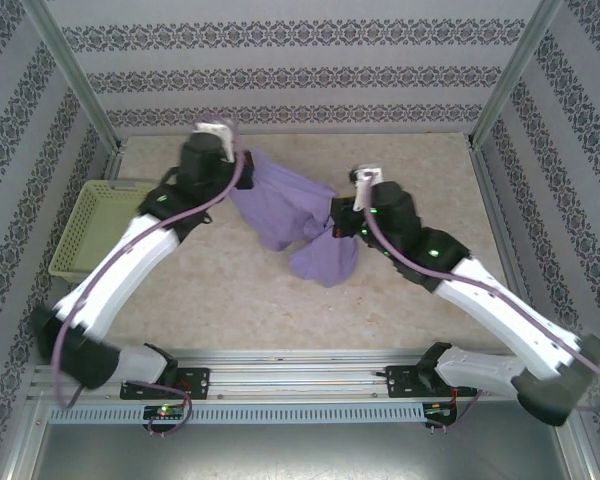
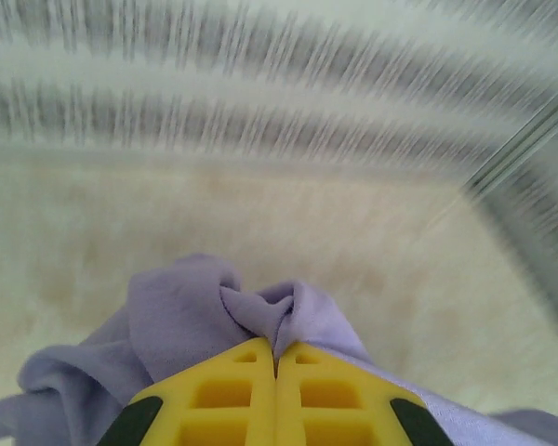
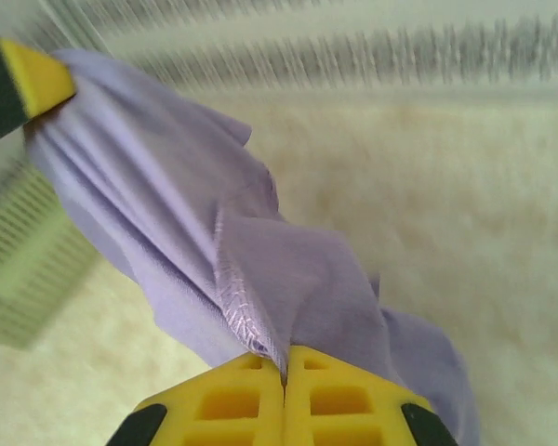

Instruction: Fold the inside-out t-shirt

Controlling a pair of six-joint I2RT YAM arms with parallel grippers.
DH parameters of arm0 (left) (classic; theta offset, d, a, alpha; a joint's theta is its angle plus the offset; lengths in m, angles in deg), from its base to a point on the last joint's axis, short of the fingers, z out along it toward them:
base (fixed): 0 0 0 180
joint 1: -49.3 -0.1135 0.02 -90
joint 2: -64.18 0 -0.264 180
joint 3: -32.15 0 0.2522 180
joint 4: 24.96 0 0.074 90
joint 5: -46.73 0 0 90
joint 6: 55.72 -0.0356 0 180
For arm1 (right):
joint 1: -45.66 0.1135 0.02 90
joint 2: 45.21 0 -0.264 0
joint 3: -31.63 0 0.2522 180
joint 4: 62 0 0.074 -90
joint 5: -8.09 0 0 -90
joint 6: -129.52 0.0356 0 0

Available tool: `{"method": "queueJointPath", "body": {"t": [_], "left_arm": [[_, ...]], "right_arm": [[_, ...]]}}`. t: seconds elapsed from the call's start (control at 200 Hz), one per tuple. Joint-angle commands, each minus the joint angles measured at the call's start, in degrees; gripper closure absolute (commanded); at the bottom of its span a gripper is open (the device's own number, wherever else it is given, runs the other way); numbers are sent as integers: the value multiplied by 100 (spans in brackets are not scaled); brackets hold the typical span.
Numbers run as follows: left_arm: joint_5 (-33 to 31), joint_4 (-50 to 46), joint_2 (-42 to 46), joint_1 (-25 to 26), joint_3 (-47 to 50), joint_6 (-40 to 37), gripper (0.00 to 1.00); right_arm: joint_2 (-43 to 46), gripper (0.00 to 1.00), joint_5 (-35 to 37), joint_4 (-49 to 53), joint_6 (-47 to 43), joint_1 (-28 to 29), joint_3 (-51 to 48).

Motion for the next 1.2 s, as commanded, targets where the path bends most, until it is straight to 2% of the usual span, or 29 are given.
{"method": "queueJointPath", "body": {"t": [0.0, 0.125, 0.225, 0.31, 0.465, 0.565, 0.709, 0.799, 0.964, 1.104, 1.194], "left_arm": [[-71, 354, 656, -40, -74, -295, 100], [319, 244, 508, 120, 112, -365, 100], [440, 20, 83, 190, 349, -284, 100], [800, -31, -285, 213, 594, -162, 100], [629, -677, -891, 246, 581, -182, 67], [206, -799, -832, 250, 743, -159, 57], [148, -594, -598, 248, 1138, -49, 38], [116, -776, -648, 253, 1292, 87, 35], [-248, -912, -244, 314, 2332, 363, 26], [-496, -952, 320, 316, 3307, 543, 22], [-343, -773, 509, 316, 3832, 654, 16]], "right_arm": [[366, 100, 199, 489, -353, 16, 64], [469, 100, 379, 458, -301, -48, -243], [393, 100, 368, 442, -42, -176, -675], [394, 100, 375, 371, 172, -316, -1155], [303, 100, 123, 254, 619, -704, -1974], [319, 100, 68, 259, 704, -854, -2287], [562, 100, -147, 230, 571, -963, -2334], [713, 100, -52, 384, 537, -991, -2211], [746, 100, -85, 545, 403, -1387, -2074], [75, 100, -563, 423, 382, -2066, -1863], [-464, 100, -823, 254, 375, -2322, -1599]]}}
